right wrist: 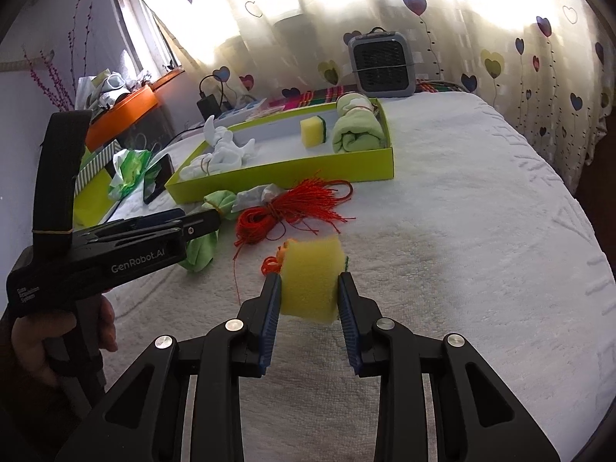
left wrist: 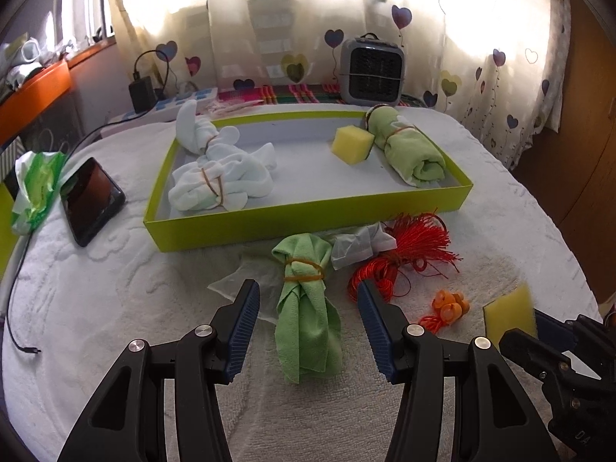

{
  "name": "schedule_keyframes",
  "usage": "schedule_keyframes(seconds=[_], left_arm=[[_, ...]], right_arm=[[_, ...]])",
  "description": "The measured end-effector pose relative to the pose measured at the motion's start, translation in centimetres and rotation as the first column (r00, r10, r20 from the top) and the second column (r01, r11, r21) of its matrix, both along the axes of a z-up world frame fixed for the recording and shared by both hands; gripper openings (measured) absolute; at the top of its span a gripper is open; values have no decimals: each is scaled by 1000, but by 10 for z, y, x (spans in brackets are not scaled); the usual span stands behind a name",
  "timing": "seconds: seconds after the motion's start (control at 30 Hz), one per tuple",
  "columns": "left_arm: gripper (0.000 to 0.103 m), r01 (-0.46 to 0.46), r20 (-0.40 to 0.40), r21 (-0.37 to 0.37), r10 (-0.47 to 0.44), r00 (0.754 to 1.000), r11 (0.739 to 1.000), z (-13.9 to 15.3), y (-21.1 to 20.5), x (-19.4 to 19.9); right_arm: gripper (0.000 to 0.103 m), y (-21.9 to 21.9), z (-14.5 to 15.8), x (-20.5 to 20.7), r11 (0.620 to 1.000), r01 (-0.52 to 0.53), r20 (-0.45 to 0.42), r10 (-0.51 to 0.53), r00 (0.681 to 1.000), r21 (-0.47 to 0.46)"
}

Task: Organize soft objects
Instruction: 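Grasp the green cloth bundle with the left tool while the right tool grasps a yellow sponge, then carry the green cloth bundle and yellow sponge over the green box lid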

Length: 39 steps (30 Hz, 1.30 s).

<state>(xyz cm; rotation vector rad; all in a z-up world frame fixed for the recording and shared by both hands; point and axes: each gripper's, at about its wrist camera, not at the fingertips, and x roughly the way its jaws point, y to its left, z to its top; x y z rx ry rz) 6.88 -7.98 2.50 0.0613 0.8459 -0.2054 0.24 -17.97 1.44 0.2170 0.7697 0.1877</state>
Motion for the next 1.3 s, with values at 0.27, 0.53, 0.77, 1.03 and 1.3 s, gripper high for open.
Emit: schedule_keyframes(seconds=[0.27, 0.53, 0.77, 1.03, 1.3], left_arm=[[32, 16, -27, 38, -15, 1000, 999, -11, -6, 8], [19, 6, -22, 19, -5, 1000, 1000, -11, -1, 9], [18, 6, -25, -24, -7, 1000, 1000, -10, 5, 8], [18, -4, -22, -84, 2, 1000, 996, -3, 19, 2], [18, -1, -15, -139, -1, 1000, 990, 5, 36, -9]], right_arm=[[31, -2, 0, 2, 999, 8, 0, -8, 1000, -34], [31, -2, -1, 4, 999, 8, -3, -8, 1000, -37], [31, -2, -2, 4, 999, 15, -6, -16, 1000, -37], [31, -3, -1, 3, 999, 17, -4, -17, 1000, -37], [31, 1, 4, 4, 999, 15, 5, -15, 1000, -37]])
